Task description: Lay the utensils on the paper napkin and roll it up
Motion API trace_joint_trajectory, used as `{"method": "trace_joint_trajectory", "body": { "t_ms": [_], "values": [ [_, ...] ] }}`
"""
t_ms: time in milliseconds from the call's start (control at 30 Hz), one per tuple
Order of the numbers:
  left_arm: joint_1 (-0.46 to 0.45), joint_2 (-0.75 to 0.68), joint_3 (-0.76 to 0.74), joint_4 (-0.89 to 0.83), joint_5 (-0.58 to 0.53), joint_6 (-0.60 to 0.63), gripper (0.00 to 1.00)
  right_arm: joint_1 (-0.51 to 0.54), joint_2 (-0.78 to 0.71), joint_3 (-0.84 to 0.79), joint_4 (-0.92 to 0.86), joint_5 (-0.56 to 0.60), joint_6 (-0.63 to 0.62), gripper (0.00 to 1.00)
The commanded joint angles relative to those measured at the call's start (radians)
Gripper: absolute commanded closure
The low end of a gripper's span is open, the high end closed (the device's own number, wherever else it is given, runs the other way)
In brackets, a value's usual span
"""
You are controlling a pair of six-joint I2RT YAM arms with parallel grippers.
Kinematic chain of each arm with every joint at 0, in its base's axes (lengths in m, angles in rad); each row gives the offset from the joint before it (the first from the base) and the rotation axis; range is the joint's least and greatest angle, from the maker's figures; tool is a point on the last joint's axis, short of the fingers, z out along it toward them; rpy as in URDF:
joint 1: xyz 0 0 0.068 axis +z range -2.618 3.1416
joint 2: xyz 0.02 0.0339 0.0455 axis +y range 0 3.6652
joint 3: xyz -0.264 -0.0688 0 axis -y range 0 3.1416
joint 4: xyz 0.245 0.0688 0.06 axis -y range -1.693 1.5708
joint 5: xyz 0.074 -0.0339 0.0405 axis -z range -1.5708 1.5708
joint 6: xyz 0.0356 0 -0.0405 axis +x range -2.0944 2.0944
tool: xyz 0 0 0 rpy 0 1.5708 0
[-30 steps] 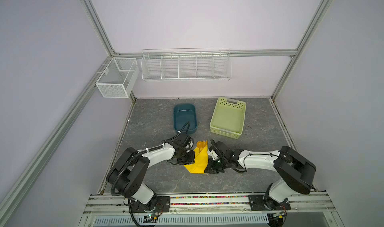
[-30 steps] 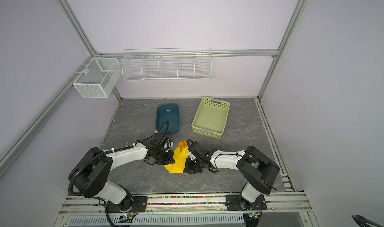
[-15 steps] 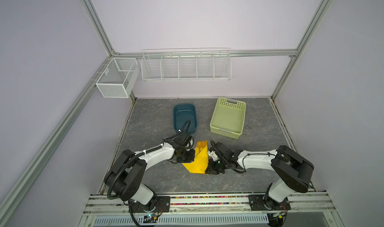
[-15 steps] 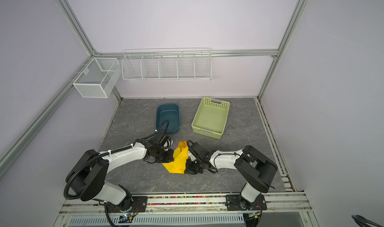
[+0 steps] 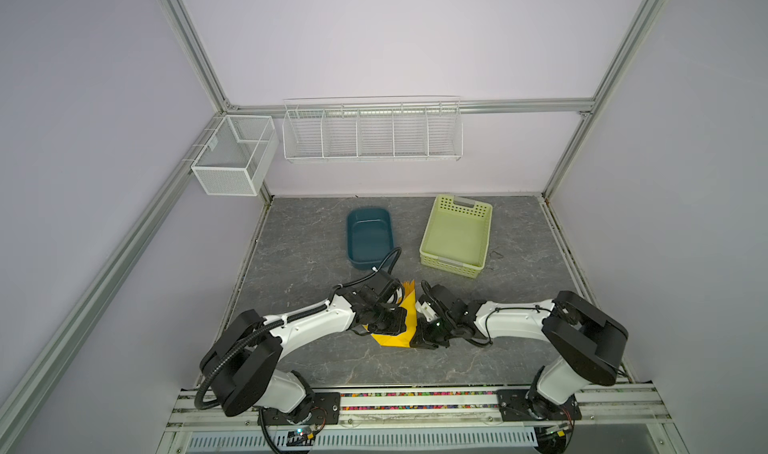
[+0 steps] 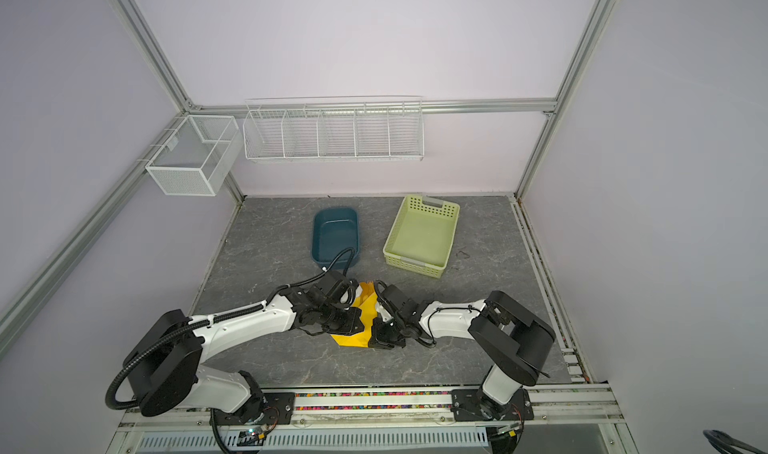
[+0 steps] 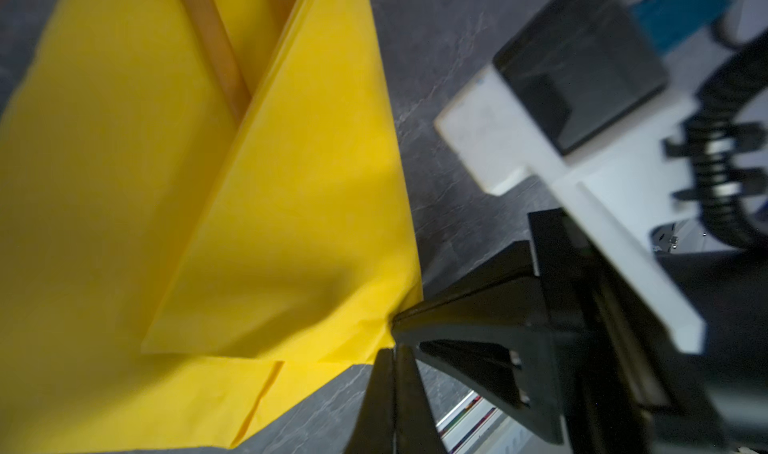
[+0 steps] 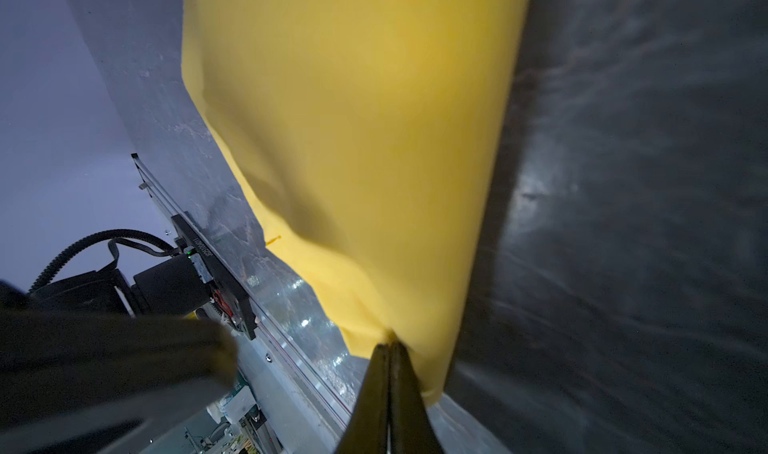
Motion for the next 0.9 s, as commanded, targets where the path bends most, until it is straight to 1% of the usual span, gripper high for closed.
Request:
{"method": "trace_joint_trajectory", "body": {
  "t_ms": [0, 100, 233, 367, 500, 567, 700, 867],
  "values": [
    [-0.005, 0.055, -0.033, 0.056, 0.023, -0.022, 0.99, 0.006, -0.009, -0.026, -0.005, 0.03, 0.019, 0.93],
    [-0.006, 0.08, -0.052, 0.087, 0.019, -0.03, 1.0, 0.005, -0.018, -0.025, -0.003, 0.029, 0.023, 0.93],
    [-0.006, 0.106, -0.064, 0.076, -0.013, -0.019, 1.0, 0.005, -0.042, -0.028, -0.012, 0.035, 0.025, 0.93],
    [-0.007, 0.125, -0.075, 0.081, -0.022, -0.013, 1.0, 0.005, -0.077, -0.029, -0.006, 0.034, 0.023, 0.93],
    [-0.006, 0.129, -0.074, 0.07, -0.039, -0.008, 1.0, 0.006, -0.109, -0.028, -0.058, 0.06, 0.001, 0.92],
    [-0.006, 0.13, -0.071, 0.067, -0.04, -0.007, 1.0, 0.004, -0.101, -0.028, -0.071, 0.063, -0.011, 0.92],
    [-0.007, 0.13, -0.068, 0.065, -0.041, -0.006, 1.0, 0.003, -0.038, -0.037, -0.031, 0.033, -0.002, 0.92],
    [-0.007, 0.124, -0.07, 0.06, -0.048, -0.008, 1.0, 0.004, -0.009, -0.058, -0.056, 0.072, 0.011, 0.93]
  ]
}}
